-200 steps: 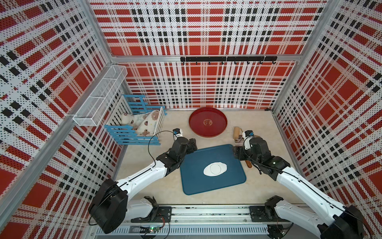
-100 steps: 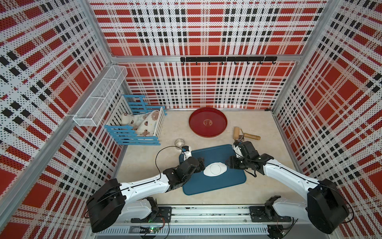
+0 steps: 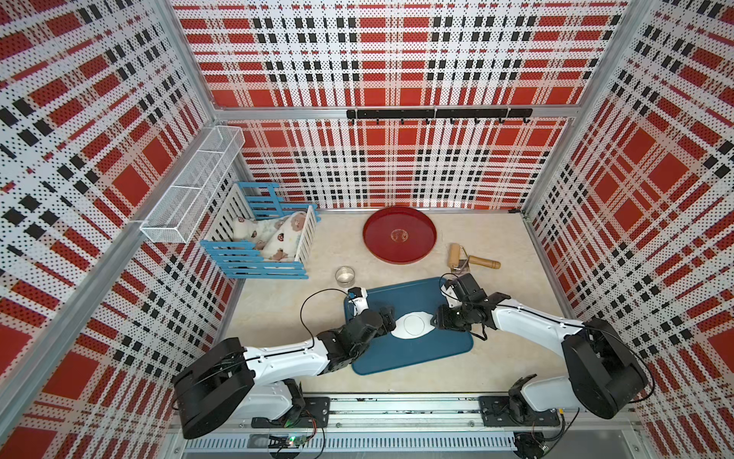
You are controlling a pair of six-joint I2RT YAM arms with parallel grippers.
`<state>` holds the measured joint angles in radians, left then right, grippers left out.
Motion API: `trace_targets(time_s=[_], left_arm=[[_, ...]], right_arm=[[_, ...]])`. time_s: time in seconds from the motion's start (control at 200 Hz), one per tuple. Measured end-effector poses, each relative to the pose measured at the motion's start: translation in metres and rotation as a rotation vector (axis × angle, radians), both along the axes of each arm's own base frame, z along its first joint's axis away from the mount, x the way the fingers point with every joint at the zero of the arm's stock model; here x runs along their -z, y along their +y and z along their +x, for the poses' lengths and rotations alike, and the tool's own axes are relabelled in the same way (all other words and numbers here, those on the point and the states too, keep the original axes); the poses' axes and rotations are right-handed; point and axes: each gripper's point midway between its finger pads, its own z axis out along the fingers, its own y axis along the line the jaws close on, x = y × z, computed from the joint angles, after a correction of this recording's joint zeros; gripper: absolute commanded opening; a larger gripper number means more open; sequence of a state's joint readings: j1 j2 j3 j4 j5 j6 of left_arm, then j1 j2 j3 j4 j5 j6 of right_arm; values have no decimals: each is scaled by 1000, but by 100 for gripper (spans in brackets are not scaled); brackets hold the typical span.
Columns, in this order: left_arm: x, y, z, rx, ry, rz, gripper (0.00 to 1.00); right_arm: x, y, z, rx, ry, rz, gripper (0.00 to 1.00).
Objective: Roll out the dumpling wrappers from the dough
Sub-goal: Remove the dumpling wrapper from the work surface.
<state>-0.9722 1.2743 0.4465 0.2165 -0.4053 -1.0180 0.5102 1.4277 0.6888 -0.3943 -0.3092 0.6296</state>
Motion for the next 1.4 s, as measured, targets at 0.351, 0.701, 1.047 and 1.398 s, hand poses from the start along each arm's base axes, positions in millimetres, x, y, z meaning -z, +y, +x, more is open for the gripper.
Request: trace_targets(time_s=[0.351,0.701,1.047,1.398], left_arm=[[3,-2,1,-2,3,-2,86],[2,-2,1,-6,3,-10,86],[4,-2,2,-9,8,-11,86],[4,-3,2,-12,8,-18,86]], right_arm=[[5,7,7,-1,10,3,35],[6,11,11,2,13,13,30],[0,17,10,-13,14,53,30],[-27,27,15,-34,-46,98,34]])
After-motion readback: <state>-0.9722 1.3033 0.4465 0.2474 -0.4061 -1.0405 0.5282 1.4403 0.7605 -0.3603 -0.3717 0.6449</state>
